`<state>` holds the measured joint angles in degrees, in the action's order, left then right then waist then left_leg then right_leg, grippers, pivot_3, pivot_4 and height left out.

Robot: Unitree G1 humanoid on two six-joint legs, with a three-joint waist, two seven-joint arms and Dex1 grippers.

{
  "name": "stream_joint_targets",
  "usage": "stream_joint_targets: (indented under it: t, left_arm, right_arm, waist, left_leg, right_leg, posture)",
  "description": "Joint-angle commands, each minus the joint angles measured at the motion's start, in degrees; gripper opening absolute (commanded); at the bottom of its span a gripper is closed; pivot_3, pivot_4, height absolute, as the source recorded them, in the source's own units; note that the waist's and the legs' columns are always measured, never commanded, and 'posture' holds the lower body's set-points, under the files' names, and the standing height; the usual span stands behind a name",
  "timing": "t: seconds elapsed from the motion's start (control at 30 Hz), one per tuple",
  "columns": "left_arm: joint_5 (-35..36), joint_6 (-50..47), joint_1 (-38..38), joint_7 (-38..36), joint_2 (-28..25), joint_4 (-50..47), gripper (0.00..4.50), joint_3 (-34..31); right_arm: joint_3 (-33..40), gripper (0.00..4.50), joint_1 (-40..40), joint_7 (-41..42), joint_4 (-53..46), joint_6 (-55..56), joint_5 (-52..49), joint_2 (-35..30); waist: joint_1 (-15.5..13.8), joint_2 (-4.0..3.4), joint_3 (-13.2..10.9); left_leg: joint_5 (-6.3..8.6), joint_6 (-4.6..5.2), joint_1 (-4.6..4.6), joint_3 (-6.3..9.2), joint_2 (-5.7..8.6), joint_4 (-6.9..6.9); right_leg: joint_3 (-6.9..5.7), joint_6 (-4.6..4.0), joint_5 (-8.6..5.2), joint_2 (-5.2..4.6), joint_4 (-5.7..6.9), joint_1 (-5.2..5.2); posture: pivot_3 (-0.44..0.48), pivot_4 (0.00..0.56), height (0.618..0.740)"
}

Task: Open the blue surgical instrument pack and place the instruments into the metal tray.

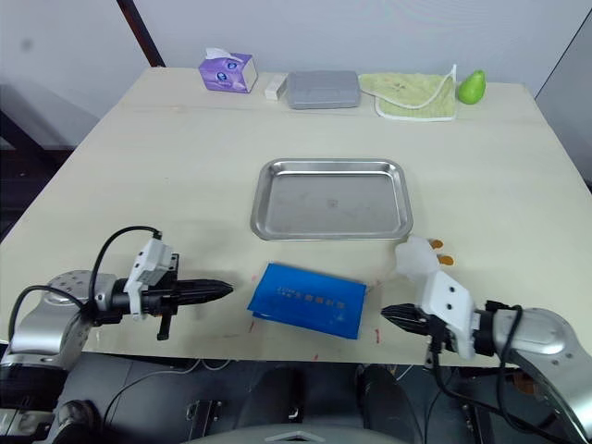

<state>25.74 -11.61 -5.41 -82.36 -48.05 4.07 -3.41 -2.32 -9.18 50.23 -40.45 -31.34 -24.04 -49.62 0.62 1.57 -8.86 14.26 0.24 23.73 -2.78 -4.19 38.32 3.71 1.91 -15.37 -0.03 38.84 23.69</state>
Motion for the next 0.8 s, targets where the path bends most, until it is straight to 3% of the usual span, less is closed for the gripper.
stream_joint_targets:
  t: [0.03,0.33,0.8]
  left_arm:
    - [-1.1,1.7,-1.8,-1.4,0.4,0.6,0.03,1.8]
    - [-3.4,3.0,-3.6,1.1,5.4,0.1,0.03,6.2]
    - [-4.5,2.9,-4.1,5.2,10.7,-1.6,0.03,8.5]
  right_arm:
    - [-4.6,0.0,2.9,-0.3,0.5,-1.2,3.8,-1.3]
    - [-17.1,0.0,11.5,1.0,7.4,1.4,11.2,2.4]
    - [-13.7,0.0,16.0,4.7,14.3,5.6,11.3,3.5]
  waist:
    - [0.0,0.01,0.0]
    - [0.0,0.03,0.0]
    - [-0.3,0.03,0.0]
  left_leg:
    - [0.0,0.0,0.01,0.0,0.0,0.0]
    - [0.0,0.0,0.02,0.0,-0.01,0.03]
    - [0.0,0.01,-0.02,0.02,0.01,0.09]
  right_leg:
    - [-0.01,0.0,0.0,0.0,0.0,0.01]
    - [0.01,0.02,0.01,0.03,0.03,0.01]
    - [-0.01,0.05,0.04,0.0,0.07,-0.05]
  posture:
    - [0.0,0.15,0.74]
    - [0.0,0.15,0.74]
    - [0.0,0.15,0.74]
